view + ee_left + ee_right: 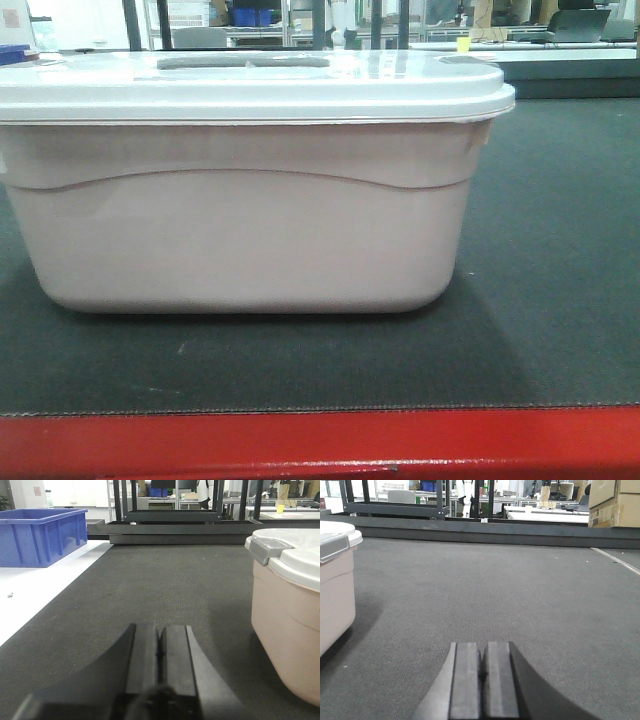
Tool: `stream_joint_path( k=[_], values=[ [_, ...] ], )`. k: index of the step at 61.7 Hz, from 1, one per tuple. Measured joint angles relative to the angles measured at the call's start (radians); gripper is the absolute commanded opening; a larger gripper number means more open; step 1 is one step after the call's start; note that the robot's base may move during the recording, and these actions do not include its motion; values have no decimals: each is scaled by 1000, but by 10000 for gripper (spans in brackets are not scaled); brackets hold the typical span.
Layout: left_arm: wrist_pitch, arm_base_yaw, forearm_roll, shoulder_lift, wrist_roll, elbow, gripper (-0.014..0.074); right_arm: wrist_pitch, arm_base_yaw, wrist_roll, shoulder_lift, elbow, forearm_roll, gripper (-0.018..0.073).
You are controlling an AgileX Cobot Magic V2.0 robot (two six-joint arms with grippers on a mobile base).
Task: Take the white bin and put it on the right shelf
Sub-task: 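Move both grippers toward the lid handles at the bin's ends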
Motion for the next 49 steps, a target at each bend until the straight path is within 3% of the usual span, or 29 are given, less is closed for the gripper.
stream_joint_path(
  k=[49],
  values=[
    [-32,0,0,0,0,0,-119,-4,0,0,0,0,0,76]
  ],
)
